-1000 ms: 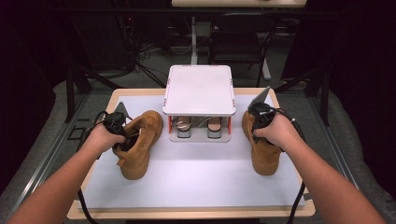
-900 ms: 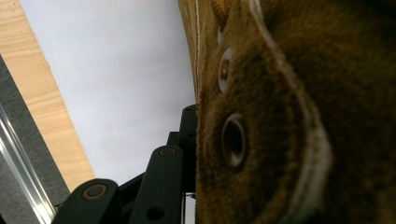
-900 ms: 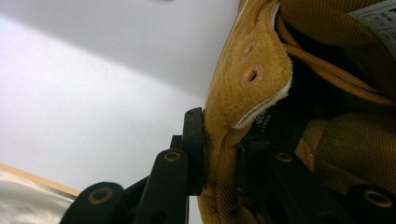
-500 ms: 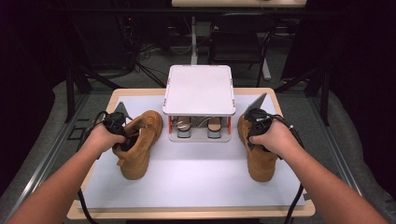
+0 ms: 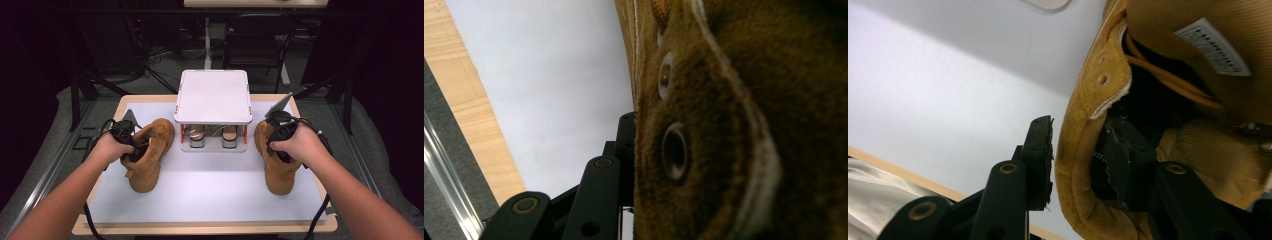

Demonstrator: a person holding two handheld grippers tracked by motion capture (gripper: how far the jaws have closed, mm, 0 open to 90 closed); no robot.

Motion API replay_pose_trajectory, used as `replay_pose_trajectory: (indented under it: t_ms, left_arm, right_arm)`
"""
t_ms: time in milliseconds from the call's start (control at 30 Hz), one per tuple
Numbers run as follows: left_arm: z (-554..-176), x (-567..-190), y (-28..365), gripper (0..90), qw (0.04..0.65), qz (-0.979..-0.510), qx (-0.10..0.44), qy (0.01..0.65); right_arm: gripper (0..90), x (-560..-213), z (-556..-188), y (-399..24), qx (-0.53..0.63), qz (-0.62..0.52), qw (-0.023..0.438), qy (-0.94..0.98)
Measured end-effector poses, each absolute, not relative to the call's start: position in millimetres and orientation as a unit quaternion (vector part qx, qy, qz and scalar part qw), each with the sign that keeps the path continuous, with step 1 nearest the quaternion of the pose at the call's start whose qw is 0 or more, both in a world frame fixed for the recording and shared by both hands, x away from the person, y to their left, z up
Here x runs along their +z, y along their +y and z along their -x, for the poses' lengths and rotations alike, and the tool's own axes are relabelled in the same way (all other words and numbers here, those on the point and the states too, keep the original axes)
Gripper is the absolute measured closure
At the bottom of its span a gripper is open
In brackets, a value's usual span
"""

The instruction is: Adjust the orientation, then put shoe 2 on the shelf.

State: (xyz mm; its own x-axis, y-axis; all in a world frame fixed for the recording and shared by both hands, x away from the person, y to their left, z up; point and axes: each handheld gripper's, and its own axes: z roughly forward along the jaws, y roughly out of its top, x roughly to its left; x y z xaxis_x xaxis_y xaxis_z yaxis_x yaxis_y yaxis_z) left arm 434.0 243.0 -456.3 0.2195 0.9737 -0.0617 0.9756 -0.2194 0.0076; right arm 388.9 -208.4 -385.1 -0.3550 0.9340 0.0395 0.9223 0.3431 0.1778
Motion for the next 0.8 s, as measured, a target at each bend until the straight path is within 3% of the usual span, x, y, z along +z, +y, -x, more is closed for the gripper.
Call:
replay_pose_trajectory:
  t_ms: [800]
  left_arm:
    - [-434.4,-456.2,242.5,75.8,0.02,-0.78,-0.022,0.625]
  right_arm:
    - [58.8,-364.8,-392.2,-252.0,0.08,-0.581,0.076,0.807]
